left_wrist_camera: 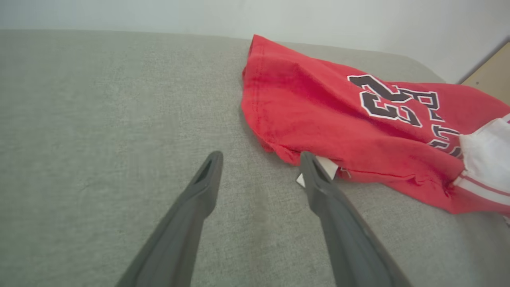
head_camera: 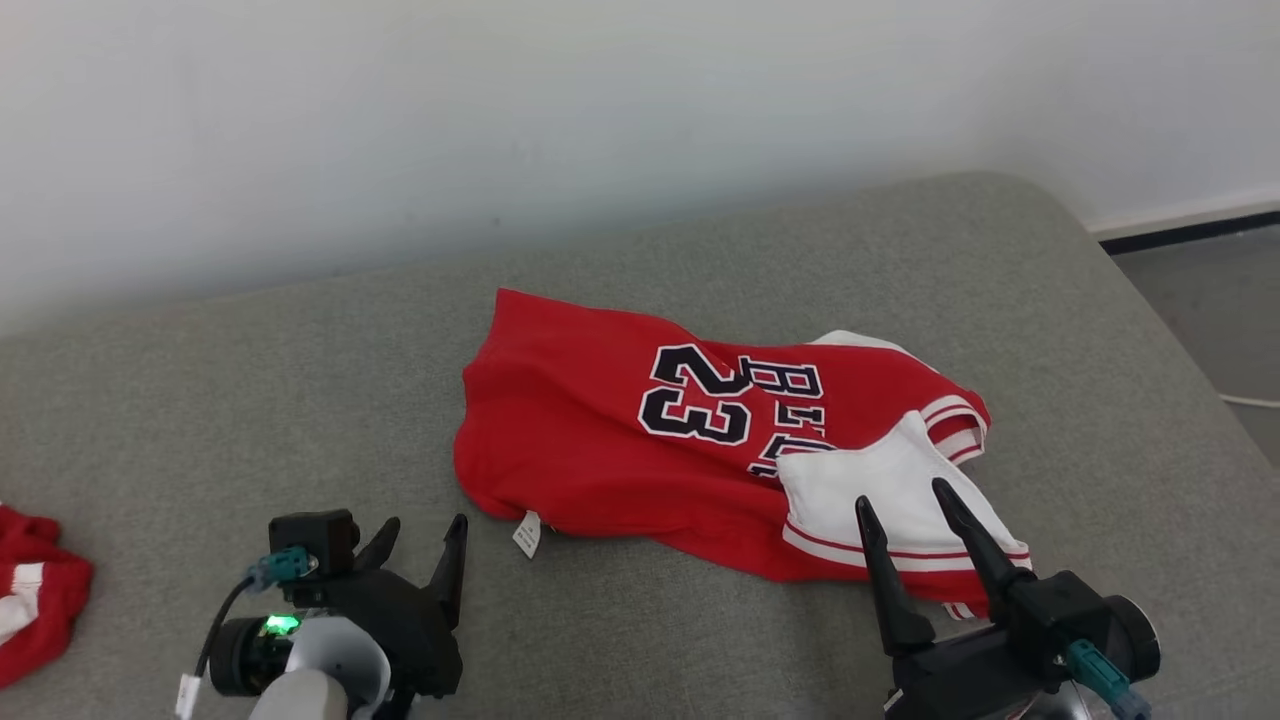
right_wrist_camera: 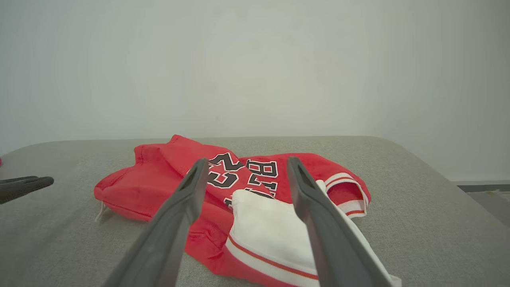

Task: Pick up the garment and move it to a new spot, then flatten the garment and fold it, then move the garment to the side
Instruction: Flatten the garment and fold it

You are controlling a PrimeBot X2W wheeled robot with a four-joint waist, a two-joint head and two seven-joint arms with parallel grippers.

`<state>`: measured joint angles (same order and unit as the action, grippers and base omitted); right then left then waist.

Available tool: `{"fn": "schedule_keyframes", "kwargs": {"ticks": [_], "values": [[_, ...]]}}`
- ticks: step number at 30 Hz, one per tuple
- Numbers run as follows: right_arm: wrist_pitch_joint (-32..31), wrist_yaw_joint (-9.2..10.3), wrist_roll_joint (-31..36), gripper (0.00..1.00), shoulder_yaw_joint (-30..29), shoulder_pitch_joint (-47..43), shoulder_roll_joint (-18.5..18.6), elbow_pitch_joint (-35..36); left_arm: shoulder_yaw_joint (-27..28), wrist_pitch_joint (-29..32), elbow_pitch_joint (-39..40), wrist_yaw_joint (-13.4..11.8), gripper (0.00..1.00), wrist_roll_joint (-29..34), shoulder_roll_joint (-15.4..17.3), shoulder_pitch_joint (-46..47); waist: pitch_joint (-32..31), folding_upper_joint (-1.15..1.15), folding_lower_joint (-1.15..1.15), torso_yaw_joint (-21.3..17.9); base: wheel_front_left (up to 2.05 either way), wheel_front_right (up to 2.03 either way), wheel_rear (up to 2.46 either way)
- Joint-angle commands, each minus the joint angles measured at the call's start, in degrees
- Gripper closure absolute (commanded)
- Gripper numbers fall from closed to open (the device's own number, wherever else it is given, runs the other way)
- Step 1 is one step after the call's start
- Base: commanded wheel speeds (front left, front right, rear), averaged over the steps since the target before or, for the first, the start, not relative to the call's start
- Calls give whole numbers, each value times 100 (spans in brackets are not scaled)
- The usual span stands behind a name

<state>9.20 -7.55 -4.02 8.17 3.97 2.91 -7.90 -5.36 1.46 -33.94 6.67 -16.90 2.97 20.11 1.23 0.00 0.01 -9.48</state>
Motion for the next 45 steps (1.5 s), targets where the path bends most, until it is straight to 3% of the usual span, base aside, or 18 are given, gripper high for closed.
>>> {"fn": "schedule_keyframes", "kwargs": {"ticks": [1,18,19,20,27,33,39,45], "values": [[52,13,-44,0,30,79,-3,4,-10,31,-99,21,0,-54,15,143,434,0,-1,-406,0,0,0],[257,13,-199,0,51,264,-3,-192,-173,-490,-1164,-38,2,-94,149,786,802,0,-1,-759,0,0,0],[262,13,-200,0,48,262,-3,-202,-190,-538,-1196,-26,58,-99,156,805,802,0,-1,-758,0,0,0],[259,13,-202,0,39,257,-3,-213,-210,-581,-1228,-17,100,-103,158,831,796,0,-1,-748,0,0,0],[232,13,-189,0,-9,157,-3,-254,-261,-915,-1252,35,100,-315,121,707,616,0,-1,-530,0,0,0],[189,13,-202,0,18,37,-3,-281,-314,-1140,-712,76,100,-613,210,278,333,0,-1,-245,0,0,0],[118,13,-189,0,4,-105,-2,-283,-364,-673,269,52,100,-805,468,-435,75,0,-1,43,0,0,0],[57,13,-169,0,-33,-201,-2,-224,-251,-126,1432,-208,100,-884,747,-1244,-25,0,-1,245,0,0,0]]}}
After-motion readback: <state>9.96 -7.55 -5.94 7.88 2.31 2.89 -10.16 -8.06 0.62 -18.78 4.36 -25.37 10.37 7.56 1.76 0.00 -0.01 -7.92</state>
